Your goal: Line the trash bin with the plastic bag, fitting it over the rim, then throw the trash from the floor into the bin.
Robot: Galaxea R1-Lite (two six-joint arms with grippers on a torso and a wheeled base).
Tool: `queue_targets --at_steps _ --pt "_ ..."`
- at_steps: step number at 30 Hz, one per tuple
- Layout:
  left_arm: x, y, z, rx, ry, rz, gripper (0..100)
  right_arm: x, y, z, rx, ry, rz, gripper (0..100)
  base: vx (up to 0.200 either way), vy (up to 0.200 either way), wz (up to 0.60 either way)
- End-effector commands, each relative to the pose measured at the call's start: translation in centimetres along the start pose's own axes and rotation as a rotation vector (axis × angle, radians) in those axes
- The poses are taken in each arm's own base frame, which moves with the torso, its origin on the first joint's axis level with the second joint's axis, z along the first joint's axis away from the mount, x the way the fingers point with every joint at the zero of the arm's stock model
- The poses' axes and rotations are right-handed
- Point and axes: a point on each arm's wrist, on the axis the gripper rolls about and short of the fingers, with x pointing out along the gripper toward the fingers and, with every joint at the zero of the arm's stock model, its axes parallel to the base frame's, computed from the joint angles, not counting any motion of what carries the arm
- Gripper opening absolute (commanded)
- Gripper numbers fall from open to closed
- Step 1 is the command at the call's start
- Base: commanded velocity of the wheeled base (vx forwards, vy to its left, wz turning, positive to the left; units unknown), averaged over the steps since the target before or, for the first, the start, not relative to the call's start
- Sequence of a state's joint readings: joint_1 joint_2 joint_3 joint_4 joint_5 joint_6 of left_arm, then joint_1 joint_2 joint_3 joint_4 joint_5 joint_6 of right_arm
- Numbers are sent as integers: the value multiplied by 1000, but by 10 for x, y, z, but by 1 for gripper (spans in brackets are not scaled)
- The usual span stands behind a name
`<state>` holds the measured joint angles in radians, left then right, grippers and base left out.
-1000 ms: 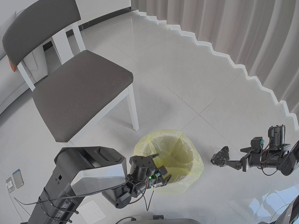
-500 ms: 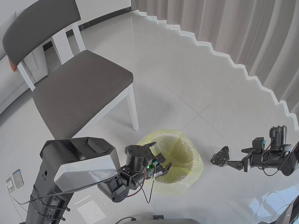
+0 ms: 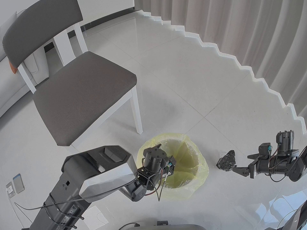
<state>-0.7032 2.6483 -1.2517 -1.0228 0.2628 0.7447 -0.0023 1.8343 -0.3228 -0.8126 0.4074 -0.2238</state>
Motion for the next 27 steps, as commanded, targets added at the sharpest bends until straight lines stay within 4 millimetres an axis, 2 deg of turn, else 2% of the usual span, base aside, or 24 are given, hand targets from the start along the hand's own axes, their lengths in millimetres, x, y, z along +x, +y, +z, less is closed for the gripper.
queue_targets --at_steps 1,6,11,15,22,25,27 --pt "3 -11 -9 27 23 -28 100 2 -1 0 0 3 1 100 0 0 0" --pt "-6 -7 -5 34 -10 -80 100 2 -1 0 3 3 0 100 0 0 0" --pt "-47 -2 -3 40 -39 -225 100 1 -3 -1 7 5 -6 100 0 0 0" --pt "-56 10 3 -15 -55 -222 100 2 -3 -2 8 8 -5 100 0 0 0" --pt "-67 48 17 -217 -113 -132 100 -4 -6 0 21 -16 6 100 0 0 0" --pt "-76 59 20 -331 -121 -82 100 -8 -4 3 13 -41 7 100 0 0 0" --pt "-93 68 23 -468 -111 -55 100 -15 -2 8 2 -73 -1 100 0 0 0"
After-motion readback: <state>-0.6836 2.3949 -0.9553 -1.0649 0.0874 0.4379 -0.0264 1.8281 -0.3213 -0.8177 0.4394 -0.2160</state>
